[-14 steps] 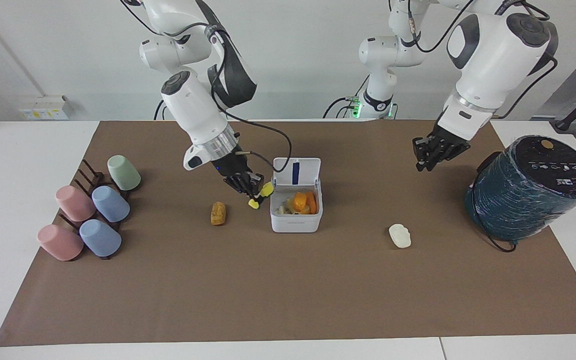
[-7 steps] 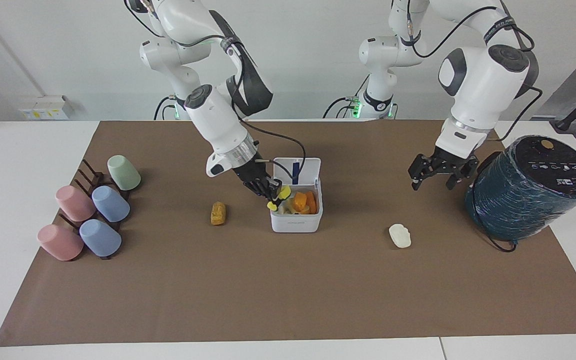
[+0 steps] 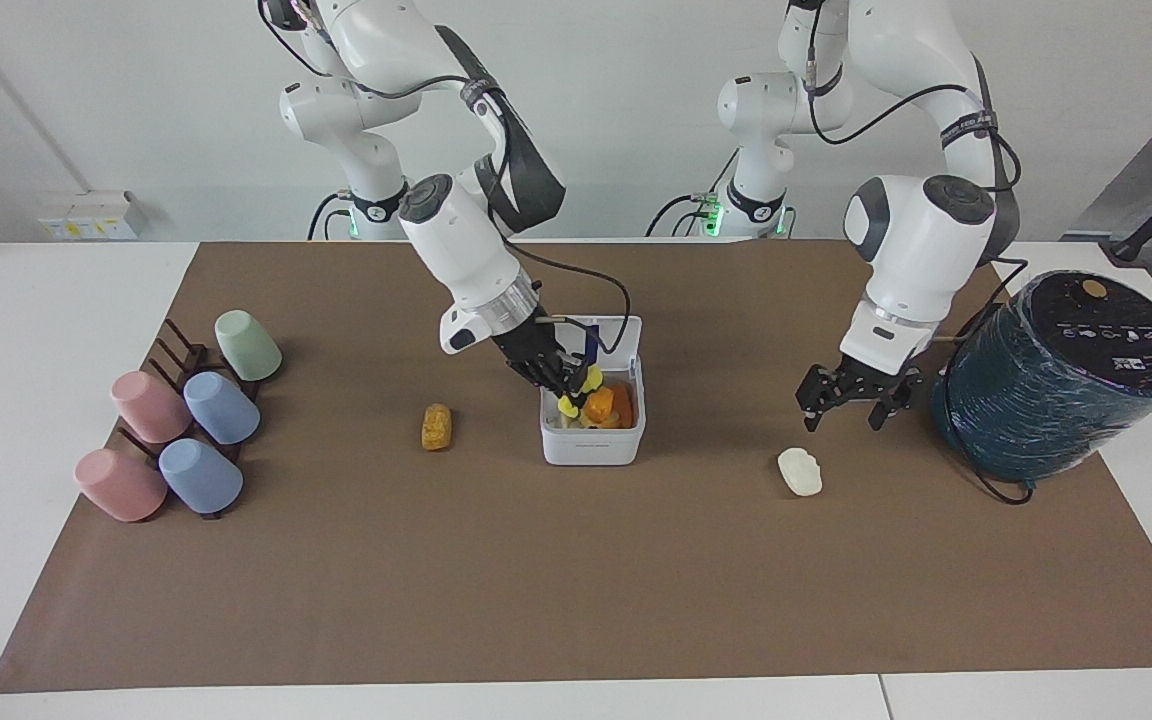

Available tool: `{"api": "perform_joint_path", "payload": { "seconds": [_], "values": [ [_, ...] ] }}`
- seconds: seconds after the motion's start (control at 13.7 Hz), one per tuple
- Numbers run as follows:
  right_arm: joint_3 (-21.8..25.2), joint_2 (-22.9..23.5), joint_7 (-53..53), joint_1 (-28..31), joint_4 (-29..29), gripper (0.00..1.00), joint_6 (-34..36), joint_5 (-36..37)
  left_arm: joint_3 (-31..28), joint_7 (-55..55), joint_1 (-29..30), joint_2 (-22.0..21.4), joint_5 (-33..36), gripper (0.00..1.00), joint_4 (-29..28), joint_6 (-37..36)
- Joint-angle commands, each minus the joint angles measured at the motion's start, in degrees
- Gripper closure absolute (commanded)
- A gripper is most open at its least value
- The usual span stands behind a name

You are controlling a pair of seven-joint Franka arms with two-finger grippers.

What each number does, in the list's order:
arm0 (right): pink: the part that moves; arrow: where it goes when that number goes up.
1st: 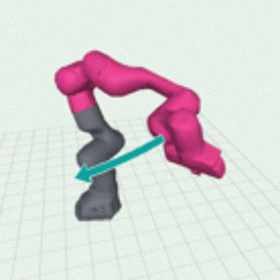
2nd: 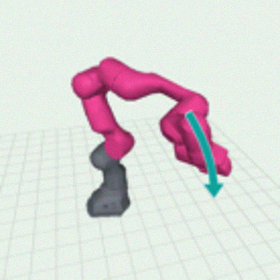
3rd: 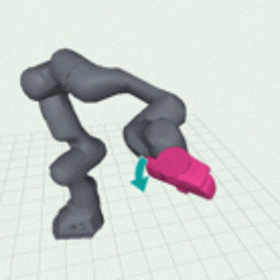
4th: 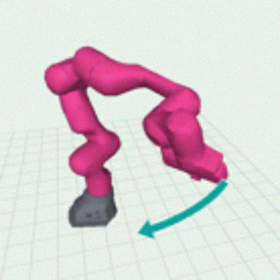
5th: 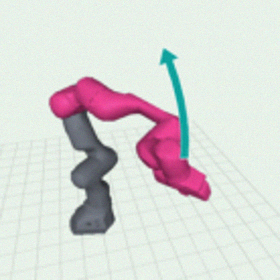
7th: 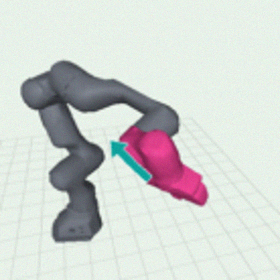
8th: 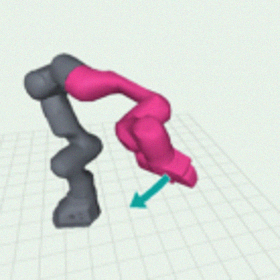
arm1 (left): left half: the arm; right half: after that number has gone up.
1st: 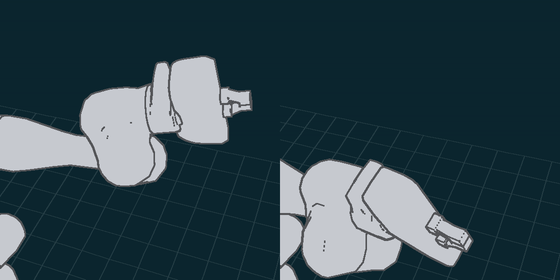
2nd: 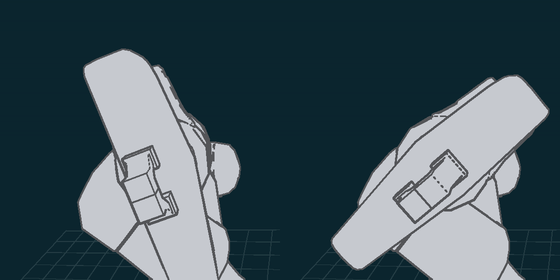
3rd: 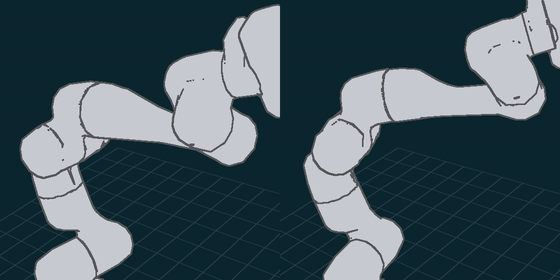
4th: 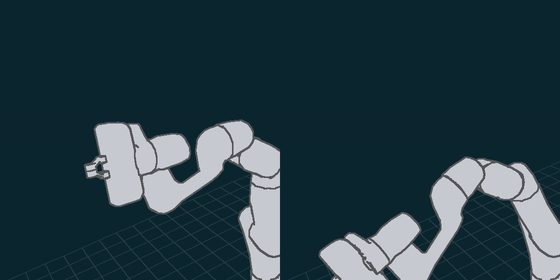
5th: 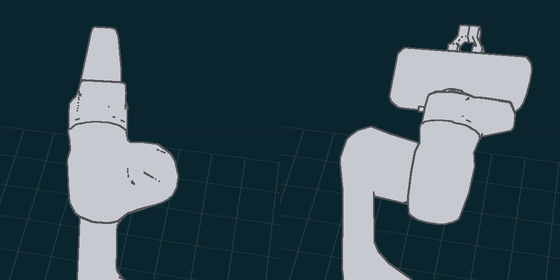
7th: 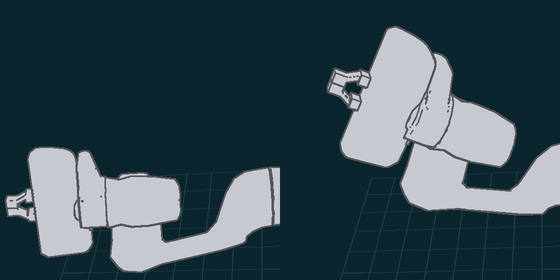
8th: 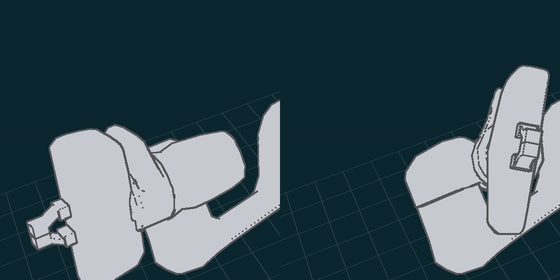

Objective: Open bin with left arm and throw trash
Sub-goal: 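Drop the yellow piece into the bin while the left gripper reaches the cream piece, then grasp the cream piece with the left gripper while the right gripper reaches the orange piece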

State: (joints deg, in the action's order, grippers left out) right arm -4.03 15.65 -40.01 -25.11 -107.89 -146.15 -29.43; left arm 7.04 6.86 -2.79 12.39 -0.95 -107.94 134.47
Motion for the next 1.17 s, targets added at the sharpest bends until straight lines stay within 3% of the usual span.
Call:
{"api": "perform_joint_path", "payload": {
  "seconds": [0.0,0.07,0.15,0.44,0.58,0.8,1.02,1.09],
  "values": [
    [-0.10,0.43,-1.03,-0.46,-0.13,0.35,-2.56,-1.42,-0.19,0.96,-0.55,3.07,1.21,0.00,-2.62,7.80],
    [-0.10,0.43,-2.25,-0.47,-0.13,0.21,-2.65,-1.42,-0.27,0.96,-0.55,4.56,1.21,0.00,-2.97,9.91],
    [-0.10,0.43,-2.44,-0.47,-0.13,0.15,-2.65,-1.42,-0.28,1.05,-0.64,6.14,1.21,0.00,-2.98,11.15],
    [-0.10,0.43,-2.53,-0.55,-0.04,0.00,-2.56,-1.33,-0.27,1.05,-0.81,8.87,1.21,0.01,-4.29,15.72],
    [-0.01,0.08,-2.44,-0.55,0.22,0.00,-2.39,-0.98,-0.28,1.05,-1.43,9.06,1.21,0.19,-4.21,16.17],
    [0.69,-1.58,-1.91,0.32,0.40,0.00,-2.12,1.47,-0.28,1.05,-1.61,9.06,1.21,0.60,-4.21,16.00],
    [0.78,-3.87,-1.73,4.62,0.66,0.00,0.06,12.26,-0.28,0.96,-1.78,9.06,1.30,0.95,-4.30,15.47],
    [0.78,-4.66,-1.47,6.46,0.92,0.00,1.64,14.55,-0.28,0.79,-1.70,9.06,1.30,1.00,-4.12,15.03]
  ]
}}
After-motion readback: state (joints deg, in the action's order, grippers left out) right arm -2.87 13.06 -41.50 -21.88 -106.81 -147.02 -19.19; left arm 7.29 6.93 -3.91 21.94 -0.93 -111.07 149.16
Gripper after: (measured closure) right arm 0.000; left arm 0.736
